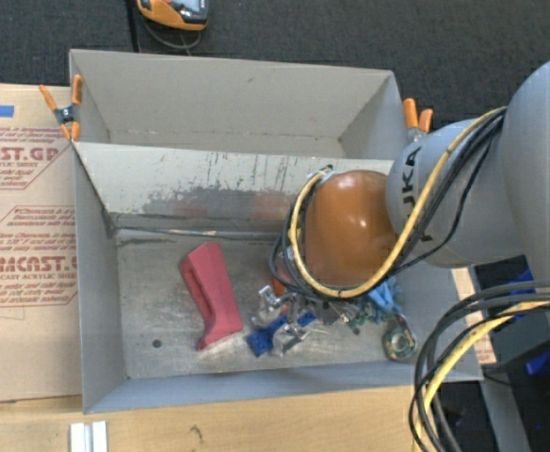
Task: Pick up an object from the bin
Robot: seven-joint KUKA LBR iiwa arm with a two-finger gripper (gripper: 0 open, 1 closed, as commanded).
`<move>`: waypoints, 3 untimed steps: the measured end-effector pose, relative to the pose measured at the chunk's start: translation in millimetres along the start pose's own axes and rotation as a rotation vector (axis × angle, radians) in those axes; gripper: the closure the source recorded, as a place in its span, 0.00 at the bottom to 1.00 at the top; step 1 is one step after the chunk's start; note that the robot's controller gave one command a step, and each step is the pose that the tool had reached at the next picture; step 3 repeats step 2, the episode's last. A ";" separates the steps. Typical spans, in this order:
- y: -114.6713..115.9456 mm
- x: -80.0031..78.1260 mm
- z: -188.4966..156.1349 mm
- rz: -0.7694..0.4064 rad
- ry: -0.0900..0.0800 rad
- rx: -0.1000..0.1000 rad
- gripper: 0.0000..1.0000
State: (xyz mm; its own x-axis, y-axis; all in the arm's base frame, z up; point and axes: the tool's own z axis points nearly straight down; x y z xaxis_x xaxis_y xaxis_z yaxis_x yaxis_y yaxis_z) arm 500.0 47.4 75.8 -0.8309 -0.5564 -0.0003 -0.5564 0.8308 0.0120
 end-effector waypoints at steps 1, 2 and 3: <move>-4.5 7.1 -32.4 0.005 0.006 0.006 1.00; 16.1 8.0 -152.1 -0.028 -0.001 0.011 1.00; 16.1 8.0 -152.1 -0.028 -0.001 0.011 1.00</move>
Offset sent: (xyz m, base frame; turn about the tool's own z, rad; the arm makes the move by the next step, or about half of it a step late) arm -0.0148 0.0063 0.1526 -0.0289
